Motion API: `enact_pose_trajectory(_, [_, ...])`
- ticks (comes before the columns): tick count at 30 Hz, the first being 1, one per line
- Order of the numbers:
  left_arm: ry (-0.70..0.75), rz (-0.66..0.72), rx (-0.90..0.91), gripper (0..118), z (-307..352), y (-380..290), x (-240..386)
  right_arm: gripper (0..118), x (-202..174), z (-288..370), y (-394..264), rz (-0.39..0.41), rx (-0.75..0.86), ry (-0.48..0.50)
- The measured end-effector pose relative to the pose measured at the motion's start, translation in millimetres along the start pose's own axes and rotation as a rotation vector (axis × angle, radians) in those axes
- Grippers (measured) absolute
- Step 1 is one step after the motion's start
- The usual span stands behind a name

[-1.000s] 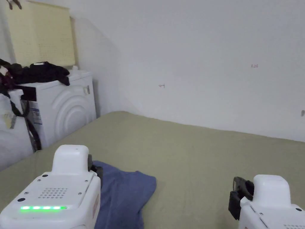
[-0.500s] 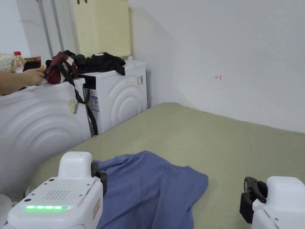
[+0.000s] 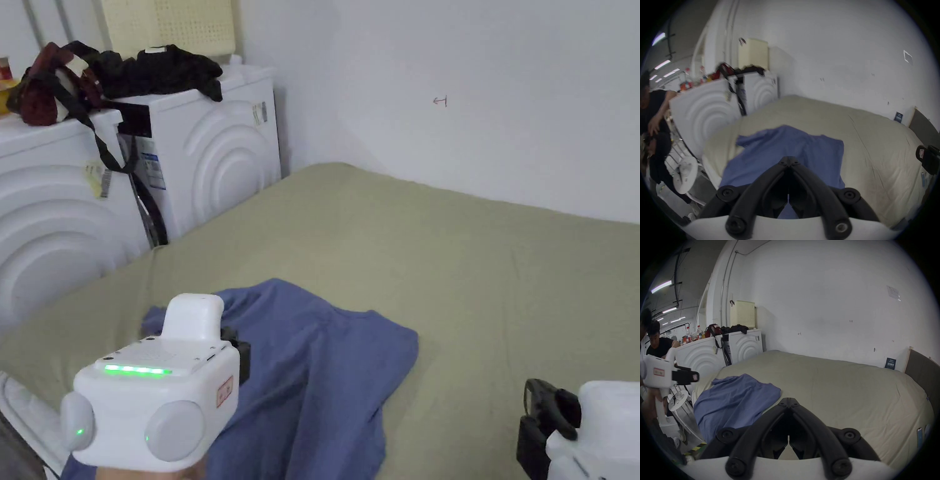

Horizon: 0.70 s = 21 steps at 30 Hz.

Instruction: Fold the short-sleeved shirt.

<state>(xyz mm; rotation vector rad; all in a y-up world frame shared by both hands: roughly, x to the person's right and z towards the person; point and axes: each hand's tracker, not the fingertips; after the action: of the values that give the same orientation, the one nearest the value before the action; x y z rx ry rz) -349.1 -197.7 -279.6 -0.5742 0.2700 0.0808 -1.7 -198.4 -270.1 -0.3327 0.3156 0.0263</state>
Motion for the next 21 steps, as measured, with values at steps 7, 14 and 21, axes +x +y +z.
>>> enact_pose_trajectory(7, [-0.118, 0.036, -0.284, 12, -127.9, -13.0, 20.7, 1, 7.9, -15.5, -33.4, 0.016, -0.104, -0.009])
enact_pose_trajectory(14, [-0.116, 0.006, -0.486, 118, -206.1, -31.1, 33.9, 1, 14.3, -35.0, -64.2, 0.008, -0.2, -0.009])
enact_pose_trajectory(21, [-0.092, -0.06, -0.525, 118, -204.0, -46.8, 53.8, 1, 18.7, -38.7, -76.9, 0.002, -0.246, -0.004])
